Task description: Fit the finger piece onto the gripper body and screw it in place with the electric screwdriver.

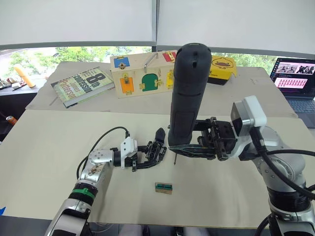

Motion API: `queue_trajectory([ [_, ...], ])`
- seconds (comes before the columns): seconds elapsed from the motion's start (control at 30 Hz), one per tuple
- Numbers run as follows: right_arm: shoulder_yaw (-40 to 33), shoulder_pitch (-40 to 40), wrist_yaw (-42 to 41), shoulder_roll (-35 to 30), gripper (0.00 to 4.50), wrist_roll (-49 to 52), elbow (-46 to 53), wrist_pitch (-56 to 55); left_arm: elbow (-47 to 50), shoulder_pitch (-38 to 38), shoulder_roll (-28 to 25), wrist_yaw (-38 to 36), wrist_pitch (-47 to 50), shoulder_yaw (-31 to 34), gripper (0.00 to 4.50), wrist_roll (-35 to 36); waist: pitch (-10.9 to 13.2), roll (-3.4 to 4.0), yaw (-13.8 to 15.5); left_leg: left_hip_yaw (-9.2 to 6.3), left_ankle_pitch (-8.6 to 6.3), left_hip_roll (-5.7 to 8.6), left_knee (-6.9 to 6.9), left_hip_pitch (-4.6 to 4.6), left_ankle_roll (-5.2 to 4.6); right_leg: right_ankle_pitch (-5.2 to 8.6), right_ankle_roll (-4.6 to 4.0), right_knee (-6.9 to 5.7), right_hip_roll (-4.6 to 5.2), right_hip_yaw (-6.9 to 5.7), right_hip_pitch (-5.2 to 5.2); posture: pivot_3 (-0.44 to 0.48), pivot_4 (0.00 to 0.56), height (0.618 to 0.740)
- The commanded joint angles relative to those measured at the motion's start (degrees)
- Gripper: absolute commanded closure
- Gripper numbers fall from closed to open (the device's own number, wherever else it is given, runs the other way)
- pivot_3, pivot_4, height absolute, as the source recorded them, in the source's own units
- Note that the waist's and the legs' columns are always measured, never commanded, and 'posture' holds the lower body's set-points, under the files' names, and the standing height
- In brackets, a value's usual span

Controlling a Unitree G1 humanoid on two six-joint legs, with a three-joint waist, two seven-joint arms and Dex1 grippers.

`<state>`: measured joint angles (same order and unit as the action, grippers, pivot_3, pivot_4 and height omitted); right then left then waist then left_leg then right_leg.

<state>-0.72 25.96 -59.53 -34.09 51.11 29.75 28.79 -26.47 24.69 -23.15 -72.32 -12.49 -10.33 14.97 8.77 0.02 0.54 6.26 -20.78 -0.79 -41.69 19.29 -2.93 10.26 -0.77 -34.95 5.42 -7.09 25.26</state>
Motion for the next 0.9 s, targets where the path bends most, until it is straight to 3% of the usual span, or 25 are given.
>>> queue_trajectory([
  [0.03,-2.39,0.12,0.13,-0.3,2.57,2.5,2.57,-0.4,-3.4,-0.19,-0.43,1.01,-1.17,-1.15,2.21,-3.76,0.0,-0.01,0.01,0.0,0.0,0.0,0.0,-0.01,0.0,0.0,0.0,0.0,0.01,0.0,0.0,0.0,0.15,0.74],
  [0.2,-2.5,-0.25,0.07,-0.45,2.57,2.57,2.71,-0.45,-3.73,-0.59,-0.6,1.59,1.17,-0.66,2.21,-3.0,-0.01,-0.02,0.02,-0.01,0.0,0.0,-0.03,-0.08,0.0,-0.02,-0.01,-0.05,0.07,0.04,-0.04,0.0,0.15,0.74],
  [0.27,-2.51,-0.26,-0.02,-0.51,2.57,2.63,2.63,-0.45,-3.53,-0.81,-0.65,2.32,1.04,-0.28,1.12,-3.0,-0.02,-0.02,0.02,-0.01,0.0,0.0,-0.03,-0.09,0.0,-0.03,-0.03,-0.06,0.09,0.05,-0.05,0.0,0.15,0.74],
  [0.37,-2.49,-0.33,-0.1,-0.6,2.57,2.8,2.65,-0.43,-3.28,-1.35,-0.88,3.26,0.68,0.36,0.04,-3.24,-0.02,-0.01,0.03,-0.01,0.01,-0.01,-0.03,-0.12,-0.01,-0.03,-0.03,-0.09,0.11,0.05,-0.05,0.0,0.15,0.74],
  [0.67,-2.22,-1.03,-0.21,-1.05,2.57,2.53,2.93,-0.68,4.64,-7.21,-2.2,5.87,1.2,3.61,0.04,-1.18,-0.03,-0.01,-0.78,-0.02,0.01,-0.09,-0.02,-0.14,0.0,-0.06,-0.09,-0.1,0.16,0.05,-0.02,0.0,0.15,0.74],
  [0.9,-1.88,-1.06,-0.36,-1.02,2.57,1.81,2.41,-1.1,13.26,-12.01,-1.08,11.37,4.72,1.88,0.04,-3.11,-0.02,-0.01,-0.99,-0.03,-0.01,-0.06,-0.01,-0.09,-0.01,-0.06,-0.08,-0.04,0.24,0.03,0.01,0.0,0.15,0.74],
])
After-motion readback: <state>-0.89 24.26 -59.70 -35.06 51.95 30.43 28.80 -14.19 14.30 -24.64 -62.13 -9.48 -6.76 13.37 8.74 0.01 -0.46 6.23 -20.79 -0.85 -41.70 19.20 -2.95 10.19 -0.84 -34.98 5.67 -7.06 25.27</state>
